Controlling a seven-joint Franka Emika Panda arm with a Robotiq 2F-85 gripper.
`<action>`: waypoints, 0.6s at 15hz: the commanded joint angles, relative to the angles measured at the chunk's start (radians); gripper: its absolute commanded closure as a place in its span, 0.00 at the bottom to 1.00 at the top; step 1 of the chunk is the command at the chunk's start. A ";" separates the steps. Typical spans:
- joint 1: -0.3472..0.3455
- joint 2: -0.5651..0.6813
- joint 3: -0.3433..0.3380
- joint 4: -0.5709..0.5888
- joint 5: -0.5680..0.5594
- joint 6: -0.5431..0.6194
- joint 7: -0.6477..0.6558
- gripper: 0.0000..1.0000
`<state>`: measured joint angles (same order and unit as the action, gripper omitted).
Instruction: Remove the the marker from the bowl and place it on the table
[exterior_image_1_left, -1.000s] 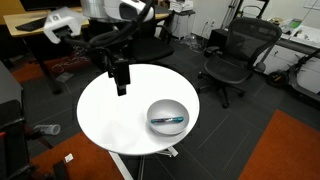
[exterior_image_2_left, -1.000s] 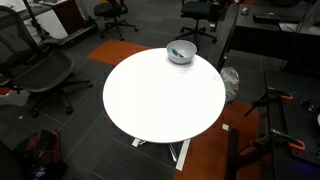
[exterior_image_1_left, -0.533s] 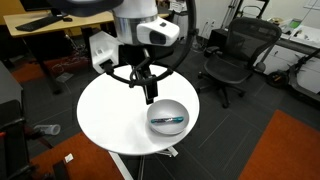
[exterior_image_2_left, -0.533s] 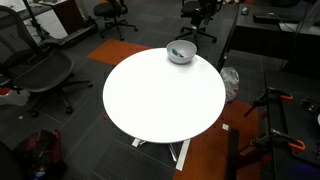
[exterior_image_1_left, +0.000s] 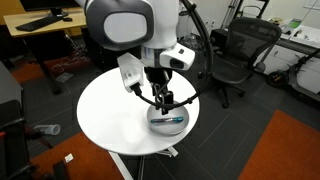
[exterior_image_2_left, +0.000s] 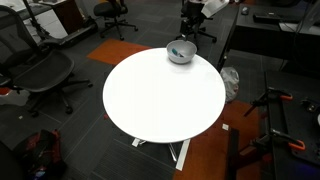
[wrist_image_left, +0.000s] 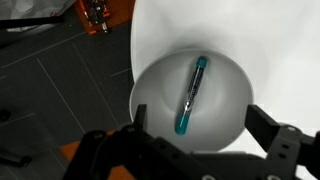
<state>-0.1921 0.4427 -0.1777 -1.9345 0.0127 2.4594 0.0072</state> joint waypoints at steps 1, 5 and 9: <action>-0.022 0.096 0.021 0.104 0.048 -0.001 0.011 0.00; -0.027 0.184 0.022 0.197 0.059 -0.018 0.024 0.00; -0.038 0.255 0.023 0.274 0.067 -0.039 0.026 0.00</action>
<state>-0.2106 0.6433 -0.1682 -1.7407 0.0629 2.4575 0.0094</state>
